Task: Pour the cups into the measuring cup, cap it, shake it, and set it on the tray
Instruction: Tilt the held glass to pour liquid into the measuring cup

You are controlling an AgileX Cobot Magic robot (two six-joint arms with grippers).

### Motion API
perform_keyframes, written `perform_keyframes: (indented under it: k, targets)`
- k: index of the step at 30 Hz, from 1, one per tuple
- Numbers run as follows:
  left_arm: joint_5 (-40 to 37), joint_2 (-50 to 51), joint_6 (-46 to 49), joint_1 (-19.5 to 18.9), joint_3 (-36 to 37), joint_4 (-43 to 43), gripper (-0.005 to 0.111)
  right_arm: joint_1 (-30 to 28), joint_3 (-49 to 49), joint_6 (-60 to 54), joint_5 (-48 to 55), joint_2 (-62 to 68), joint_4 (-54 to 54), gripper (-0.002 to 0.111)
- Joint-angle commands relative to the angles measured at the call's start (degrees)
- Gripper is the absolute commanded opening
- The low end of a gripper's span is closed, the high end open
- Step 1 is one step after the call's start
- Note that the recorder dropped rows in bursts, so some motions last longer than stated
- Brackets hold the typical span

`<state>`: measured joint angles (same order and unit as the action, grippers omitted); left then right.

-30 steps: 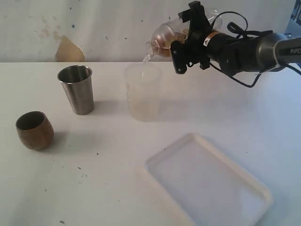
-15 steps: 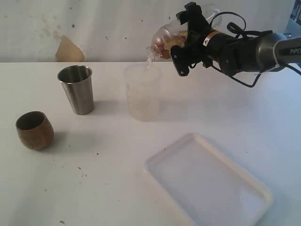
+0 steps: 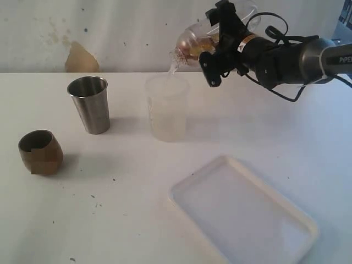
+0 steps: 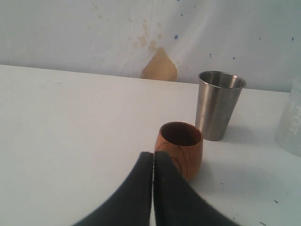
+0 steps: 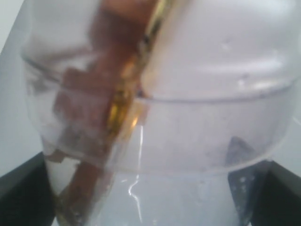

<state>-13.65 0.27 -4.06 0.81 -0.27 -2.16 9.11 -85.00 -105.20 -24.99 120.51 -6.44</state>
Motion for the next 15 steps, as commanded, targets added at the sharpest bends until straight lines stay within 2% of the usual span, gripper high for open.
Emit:
perform_keyframes:
  k: [1,15]
  targets:
    - [0.2,-0.3,0.1,-0.1,0.3,-0.3,0.001,-0.1,-1.1,-0.1,-4.7,-1.1,0.3,0.000]
    - [0.2,-0.3,0.1,-0.1,0.3,-0.3,0.001,0.0,-0.8,-0.1,-4.8,-1.1,-1.6,0.000]
